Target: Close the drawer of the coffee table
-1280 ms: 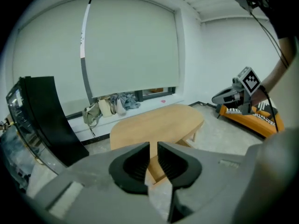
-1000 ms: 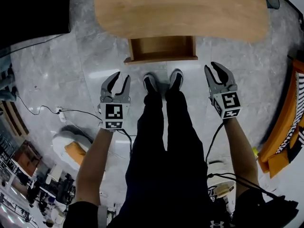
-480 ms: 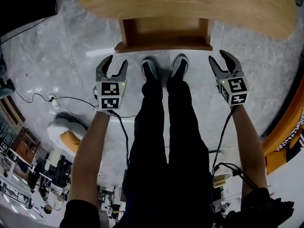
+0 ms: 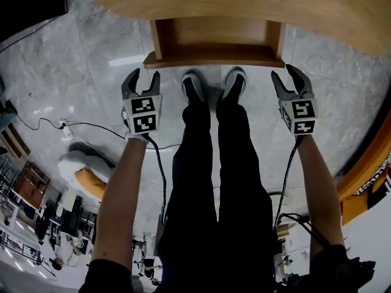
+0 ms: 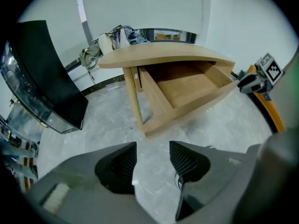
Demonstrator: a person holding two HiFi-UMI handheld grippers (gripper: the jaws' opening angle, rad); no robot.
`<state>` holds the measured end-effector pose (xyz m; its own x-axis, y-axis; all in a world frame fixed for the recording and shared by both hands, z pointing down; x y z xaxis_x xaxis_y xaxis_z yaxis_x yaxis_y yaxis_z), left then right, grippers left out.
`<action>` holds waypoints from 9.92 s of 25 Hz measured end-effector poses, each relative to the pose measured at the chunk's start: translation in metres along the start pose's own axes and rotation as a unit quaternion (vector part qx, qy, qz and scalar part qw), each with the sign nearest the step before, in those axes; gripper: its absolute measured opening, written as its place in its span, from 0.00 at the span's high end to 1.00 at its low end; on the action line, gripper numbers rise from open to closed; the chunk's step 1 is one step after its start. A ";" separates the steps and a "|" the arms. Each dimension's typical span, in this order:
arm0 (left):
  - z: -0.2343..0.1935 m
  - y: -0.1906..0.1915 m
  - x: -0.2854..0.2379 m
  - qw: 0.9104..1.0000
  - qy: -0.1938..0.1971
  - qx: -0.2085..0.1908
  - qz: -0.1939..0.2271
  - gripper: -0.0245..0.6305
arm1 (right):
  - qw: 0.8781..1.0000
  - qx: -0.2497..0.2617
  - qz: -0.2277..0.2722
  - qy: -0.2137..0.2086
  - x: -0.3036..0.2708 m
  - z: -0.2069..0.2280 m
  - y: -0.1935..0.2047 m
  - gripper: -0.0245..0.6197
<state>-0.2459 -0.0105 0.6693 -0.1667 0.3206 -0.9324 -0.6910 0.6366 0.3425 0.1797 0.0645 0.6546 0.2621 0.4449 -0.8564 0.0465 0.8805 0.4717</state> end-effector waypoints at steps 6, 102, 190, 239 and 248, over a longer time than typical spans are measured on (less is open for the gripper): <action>-0.002 -0.005 -0.013 1.000 -0.004 -0.014 0.002 0.61 | 1.000 0.011 0.009 0.011 -0.009 -0.003 -0.004 0.66; -0.073 -0.118 -0.039 0.996 -0.037 0.060 0.057 0.67 | 0.979 -0.160 0.113 0.064 -0.046 0.020 -0.112 0.74; -0.026 -0.280 0.473 0.894 -0.049 0.068 0.440 0.96 | 0.908 -0.014 0.411 -0.080 0.375 -0.158 -0.325 0.96; -0.039 -0.342 0.664 0.792 -0.093 0.003 0.604 0.96 | 0.824 0.045 0.560 -0.072 0.563 -0.227 -0.390 0.96; -0.036 -0.338 0.665 0.791 -0.095 0.001 0.604 0.96 | 0.821 0.044 0.564 -0.075 0.565 -0.229 -0.387 0.96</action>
<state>-0.1484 -0.0380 -0.0712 -0.5955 0.7957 0.1104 -0.1061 -0.2141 0.9710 0.0895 0.0129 -0.0597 0.3020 0.9385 0.1675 -0.2391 -0.0956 0.9663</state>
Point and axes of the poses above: the fingertips, and each gripper's own axes: x backward along the fingers, z to its right, y out of its underside, the point moved 10 cm from there along x, backward along the fingers, and after that the axes turned 12 degrees about -x, right-handed, at the moved point
